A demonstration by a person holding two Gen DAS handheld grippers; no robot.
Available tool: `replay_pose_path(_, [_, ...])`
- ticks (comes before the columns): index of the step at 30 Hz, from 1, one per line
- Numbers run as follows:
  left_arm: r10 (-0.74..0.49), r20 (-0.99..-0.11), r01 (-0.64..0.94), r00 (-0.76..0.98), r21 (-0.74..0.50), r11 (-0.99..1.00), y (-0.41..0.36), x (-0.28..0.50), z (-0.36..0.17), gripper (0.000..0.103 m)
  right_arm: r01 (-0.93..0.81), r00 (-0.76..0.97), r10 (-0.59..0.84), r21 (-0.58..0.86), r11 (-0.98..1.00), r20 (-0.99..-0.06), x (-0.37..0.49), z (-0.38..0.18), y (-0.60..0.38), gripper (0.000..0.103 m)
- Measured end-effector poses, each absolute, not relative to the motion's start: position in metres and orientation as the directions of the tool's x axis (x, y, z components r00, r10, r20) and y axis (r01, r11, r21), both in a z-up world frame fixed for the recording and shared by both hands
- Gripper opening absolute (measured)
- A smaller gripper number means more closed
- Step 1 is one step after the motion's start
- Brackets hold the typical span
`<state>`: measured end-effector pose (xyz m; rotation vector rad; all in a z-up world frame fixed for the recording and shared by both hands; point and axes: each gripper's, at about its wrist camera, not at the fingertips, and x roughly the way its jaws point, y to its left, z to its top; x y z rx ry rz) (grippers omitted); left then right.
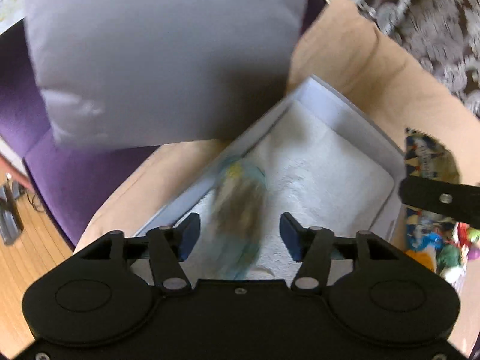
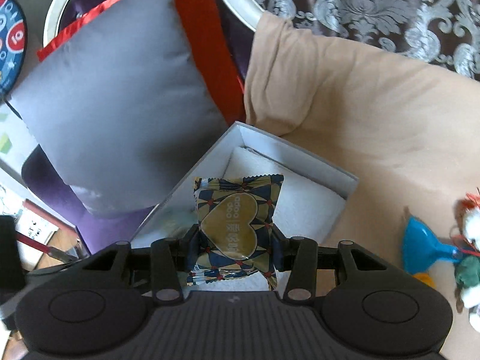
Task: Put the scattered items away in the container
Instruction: 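Lower the sachet into the white box with the left tool while the right releases the packet there, then open both tools and withdraw them from the box toward the pile, then grasp the white biscuit packet with the right tool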
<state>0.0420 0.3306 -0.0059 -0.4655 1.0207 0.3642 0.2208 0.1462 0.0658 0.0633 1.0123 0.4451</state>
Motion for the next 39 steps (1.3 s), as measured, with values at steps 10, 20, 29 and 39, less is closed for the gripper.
replay_pose_path(10, [0.15, -0.818, -0.48, 0.555, -0.167, 0.861, 0.306, 0.008, 0.026, 0.068, -0.277, 0.524, 0.443, 0.347, 0.896, -0.727, 0.196, 0.076, 0.073, 0.06])
replay_pose_path(20, [-0.031, -0.811, -0.209, 0.585, -0.187, 0.96, 0.178, 0.021, 0.029, 0.078, 0.206, 0.529, 0.167, 0.317, 0.926, -0.832, 0.097, -0.006, -0.149, 0.064])
replay_pose_path(29, [-0.159, -0.841, -0.04, 0.517, -0.209, 0.977, 0.05, 0.049, -0.009, 0.078, 0.505, 0.4, 0.043, 0.26, 0.823, -0.915, 0.013, -0.093, -0.268, 0.063])
replay_pose_path(39, [0.0, -0.876, -0.112, 0.483, -0.061, 0.992, 0.004, 0.085, -0.054, 0.081, 0.459, 0.483, 0.014, 0.266, 0.848, -0.875, 0.065, -0.082, -0.279, 0.063])
